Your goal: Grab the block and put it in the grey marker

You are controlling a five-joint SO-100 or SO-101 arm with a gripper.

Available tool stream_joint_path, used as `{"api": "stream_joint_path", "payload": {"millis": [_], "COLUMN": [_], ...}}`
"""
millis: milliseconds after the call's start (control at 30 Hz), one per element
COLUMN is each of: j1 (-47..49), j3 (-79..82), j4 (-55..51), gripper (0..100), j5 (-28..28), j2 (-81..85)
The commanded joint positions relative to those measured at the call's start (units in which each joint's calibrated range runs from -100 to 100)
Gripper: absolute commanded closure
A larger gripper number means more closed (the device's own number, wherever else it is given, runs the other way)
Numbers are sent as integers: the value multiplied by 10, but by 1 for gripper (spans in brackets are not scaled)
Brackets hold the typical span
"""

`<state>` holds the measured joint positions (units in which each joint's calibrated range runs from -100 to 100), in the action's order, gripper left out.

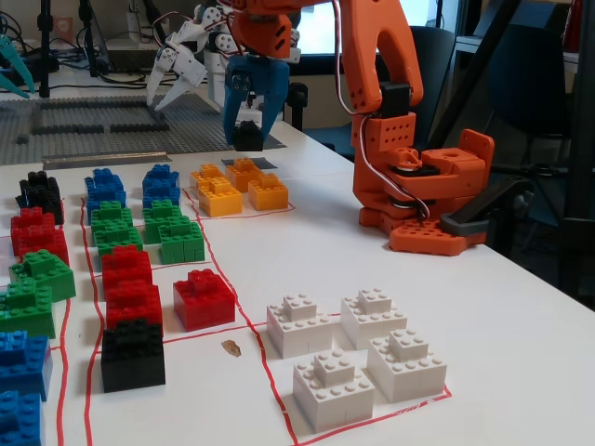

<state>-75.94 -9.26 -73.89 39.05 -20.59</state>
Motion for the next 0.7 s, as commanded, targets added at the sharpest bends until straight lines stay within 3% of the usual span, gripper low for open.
{"api": "stream_joint_path", "payload": {"millis": [0, 433, 533, 667], "j1": [-14, -16, -21, -28], "j3": [-60, -69, -66, -63], "j4": [8, 9, 9, 9], "gripper": [100, 98, 92, 76], "j5": [1, 0, -3, 4], "j2": [28, -21, -28, -37]}}
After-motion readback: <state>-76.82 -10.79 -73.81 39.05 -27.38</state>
